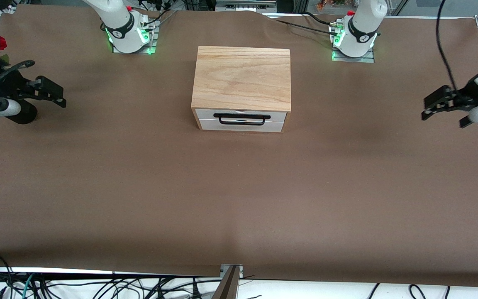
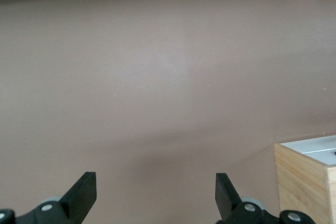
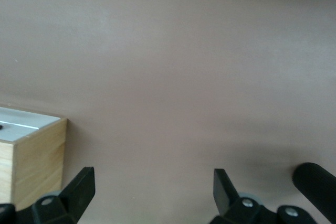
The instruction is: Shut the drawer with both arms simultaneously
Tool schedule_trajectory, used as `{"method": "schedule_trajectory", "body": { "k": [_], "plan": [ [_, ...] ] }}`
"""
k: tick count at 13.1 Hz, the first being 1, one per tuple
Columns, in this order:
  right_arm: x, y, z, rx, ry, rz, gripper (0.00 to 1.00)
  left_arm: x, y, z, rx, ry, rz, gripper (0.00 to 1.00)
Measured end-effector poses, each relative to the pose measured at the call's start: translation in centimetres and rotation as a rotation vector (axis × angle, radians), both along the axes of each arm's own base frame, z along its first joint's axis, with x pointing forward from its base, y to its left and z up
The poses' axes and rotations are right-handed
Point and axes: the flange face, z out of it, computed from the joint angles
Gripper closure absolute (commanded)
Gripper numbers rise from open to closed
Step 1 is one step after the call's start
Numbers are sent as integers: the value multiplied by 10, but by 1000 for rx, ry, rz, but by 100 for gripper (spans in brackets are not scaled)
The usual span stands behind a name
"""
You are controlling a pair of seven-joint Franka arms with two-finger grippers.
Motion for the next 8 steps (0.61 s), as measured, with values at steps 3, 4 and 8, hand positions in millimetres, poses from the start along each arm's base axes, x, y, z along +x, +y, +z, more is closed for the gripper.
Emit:
{"method": "schedule_trajectory", "body": {
  "k": [3, 4, 8],
  "plan": [
    [-2, 8, 1, -14, 4, 15, 0, -18, -6, -12, 59, 34, -25, 0],
    [-3, 9, 1, -14, 4, 16, 0, -21, -14, -14, 63, 39, -38, 0],
    [-6, 8, -1, -18, 31, 12, 0, -24, -19, -16, 64, 43, -47, 0]
  ]
}}
